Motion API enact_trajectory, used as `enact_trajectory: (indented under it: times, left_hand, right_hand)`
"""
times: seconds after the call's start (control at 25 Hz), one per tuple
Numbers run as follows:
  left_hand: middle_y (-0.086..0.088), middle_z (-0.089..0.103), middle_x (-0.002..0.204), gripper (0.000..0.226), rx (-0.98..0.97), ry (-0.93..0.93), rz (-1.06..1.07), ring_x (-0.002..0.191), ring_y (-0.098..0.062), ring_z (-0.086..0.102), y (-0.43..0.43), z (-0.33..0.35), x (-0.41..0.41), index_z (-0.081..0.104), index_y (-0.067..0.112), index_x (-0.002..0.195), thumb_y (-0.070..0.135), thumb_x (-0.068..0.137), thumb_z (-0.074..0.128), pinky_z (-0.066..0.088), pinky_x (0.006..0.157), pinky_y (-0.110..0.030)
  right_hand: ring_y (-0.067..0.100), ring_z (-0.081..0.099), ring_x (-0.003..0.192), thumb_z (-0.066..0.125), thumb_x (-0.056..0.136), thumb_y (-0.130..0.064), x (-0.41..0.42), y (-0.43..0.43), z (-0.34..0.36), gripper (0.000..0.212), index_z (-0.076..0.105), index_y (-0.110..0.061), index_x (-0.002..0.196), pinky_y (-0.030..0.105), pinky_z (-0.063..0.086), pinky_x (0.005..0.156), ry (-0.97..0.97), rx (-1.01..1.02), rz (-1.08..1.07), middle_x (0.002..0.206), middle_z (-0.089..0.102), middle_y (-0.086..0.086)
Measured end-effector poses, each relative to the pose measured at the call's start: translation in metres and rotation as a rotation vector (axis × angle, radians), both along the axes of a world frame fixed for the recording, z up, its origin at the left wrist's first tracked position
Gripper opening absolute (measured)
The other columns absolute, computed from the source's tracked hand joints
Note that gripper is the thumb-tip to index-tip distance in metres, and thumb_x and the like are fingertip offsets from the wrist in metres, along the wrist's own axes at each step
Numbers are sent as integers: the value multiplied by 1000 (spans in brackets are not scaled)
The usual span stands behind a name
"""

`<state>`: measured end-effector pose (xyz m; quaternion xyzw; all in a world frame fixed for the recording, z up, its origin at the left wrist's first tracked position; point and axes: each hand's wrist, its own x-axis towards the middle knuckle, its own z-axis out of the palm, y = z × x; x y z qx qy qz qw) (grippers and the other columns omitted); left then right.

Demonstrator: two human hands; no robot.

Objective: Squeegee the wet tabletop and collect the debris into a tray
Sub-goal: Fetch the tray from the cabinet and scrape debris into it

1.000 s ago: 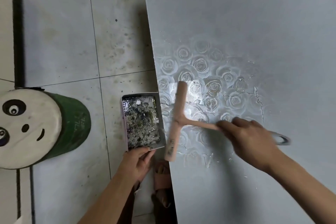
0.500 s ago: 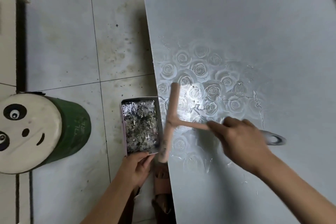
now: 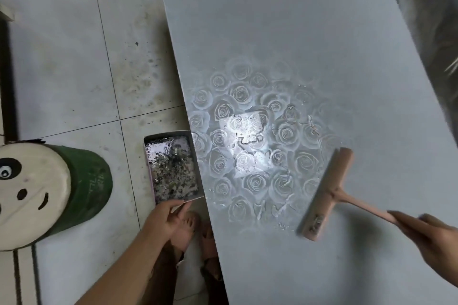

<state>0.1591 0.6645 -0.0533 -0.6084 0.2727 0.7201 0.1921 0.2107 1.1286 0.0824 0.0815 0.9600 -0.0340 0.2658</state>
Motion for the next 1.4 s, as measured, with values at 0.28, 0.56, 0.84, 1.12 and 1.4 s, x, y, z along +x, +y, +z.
enact_trajectory:
  times: [0.28, 0.56, 0.84, 1.12, 1.4]
  left_hand:
    - [-21, 59, 94, 25, -19, -54, 23, 109, -41, 55, -3, -20, -4, 57, -1, 86, -16, 90, 38, 36, 111, -39]
    - [-21, 60, 107, 24, 17, -24, 2, 124, -41, 49, -11, -30, -11, 57, -2, 95, -15, 90, 37, 56, 74, -37]
    - [-22, 57, 121, 29, -1, 38, 31, 124, -45, 47, -17, -39, -29, 57, -3, 100, -17, 88, 34, 53, 79, -46]
    - [-24, 56, 119, 29, 35, 73, 60, 125, -46, 46, -22, -42, -45, 56, -2, 96, -19, 88, 34, 55, 76, -45]
    - [-21, 59, 118, 30, 30, 62, 62, 118, -40, 53, -18, -32, -53, 58, 0, 97, -20, 87, 38, 53, 73, -46]
  right_hand:
    - [34, 54, 50, 72, 78, -9, -75, -105, -45, 42, 67, -24, 117, 31, 36, 50, 122, -148, 241, 67, 56, 4]
    - [28, 57, 53, 48, 86, -36, -37, 34, -11, 50, 36, -76, 114, 38, 51, 52, 49, -77, -38, 67, 49, -8]
    - [36, 59, 53, 70, 82, -13, -122, -70, -31, 36, 69, -27, 115, 32, 38, 52, 101, -110, 249, 67, 57, 2]
    - [36, 61, 60, 53, 87, -36, -156, -40, -15, 33, 67, -35, 117, 39, 50, 58, 94, -19, 268, 68, 48, -9]
    - [33, 60, 55, 68, 83, -19, -189, -136, -36, 34, 68, -32, 115, 30, 38, 54, 135, -207, 473, 68, 59, 0]
